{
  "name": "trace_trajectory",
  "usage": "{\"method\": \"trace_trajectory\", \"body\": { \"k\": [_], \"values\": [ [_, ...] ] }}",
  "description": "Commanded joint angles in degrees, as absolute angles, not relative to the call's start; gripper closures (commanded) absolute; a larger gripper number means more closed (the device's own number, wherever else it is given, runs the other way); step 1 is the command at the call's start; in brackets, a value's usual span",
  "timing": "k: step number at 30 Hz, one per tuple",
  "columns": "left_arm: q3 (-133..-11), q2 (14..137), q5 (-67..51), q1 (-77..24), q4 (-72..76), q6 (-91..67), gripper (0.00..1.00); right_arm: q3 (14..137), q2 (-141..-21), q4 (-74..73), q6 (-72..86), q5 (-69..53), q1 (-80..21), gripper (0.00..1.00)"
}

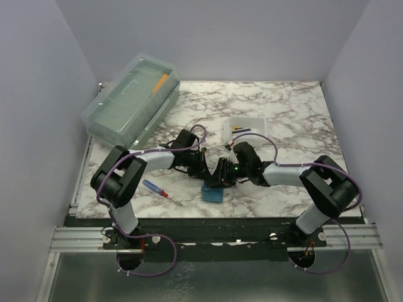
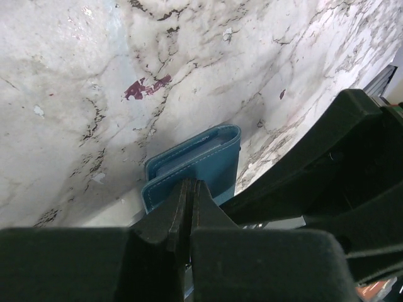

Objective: Put the credit cards into the card holder
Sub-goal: Close the card holder at the center of the board.

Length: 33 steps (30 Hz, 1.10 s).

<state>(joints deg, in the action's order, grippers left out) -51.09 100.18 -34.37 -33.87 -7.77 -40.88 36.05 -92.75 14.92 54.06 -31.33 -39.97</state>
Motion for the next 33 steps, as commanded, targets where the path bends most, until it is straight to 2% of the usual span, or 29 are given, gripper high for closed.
{"method": "trace_trajectory", "body": {
  "k": [1,5,14,28,33],
  "values": [
    [-49.83,100.72,-31.74,-33.89,-8.70,-40.43,1.00,38.39,-91.87,12.10,52.76,-29.74,-41.19,0.64],
    [-49.83,100.40,-31.51,-33.92,-8.92,-40.21,1.00,38.64,-93.03,11.99,52.82,-29.42,-41.53,0.66],
    [-49.83,100.16,-31.51,-33.92,-9.14,-40.08,1.00,39.08,-93.54,9.67,52.47,-27.87,-41.74,0.75],
    [-49.83,99.67,-31.22,-33.88,-9.32,-39.81,1.00,40.03,-95.13,11.13,52.65,-28.93,-42.18,0.82],
    [-49.76,99.67,-31.07,-33.93,-9.32,-39.78,1.00,40.17,-94.20,10.39,52.56,-28.11,-42.15,0.97]
  ]
}}
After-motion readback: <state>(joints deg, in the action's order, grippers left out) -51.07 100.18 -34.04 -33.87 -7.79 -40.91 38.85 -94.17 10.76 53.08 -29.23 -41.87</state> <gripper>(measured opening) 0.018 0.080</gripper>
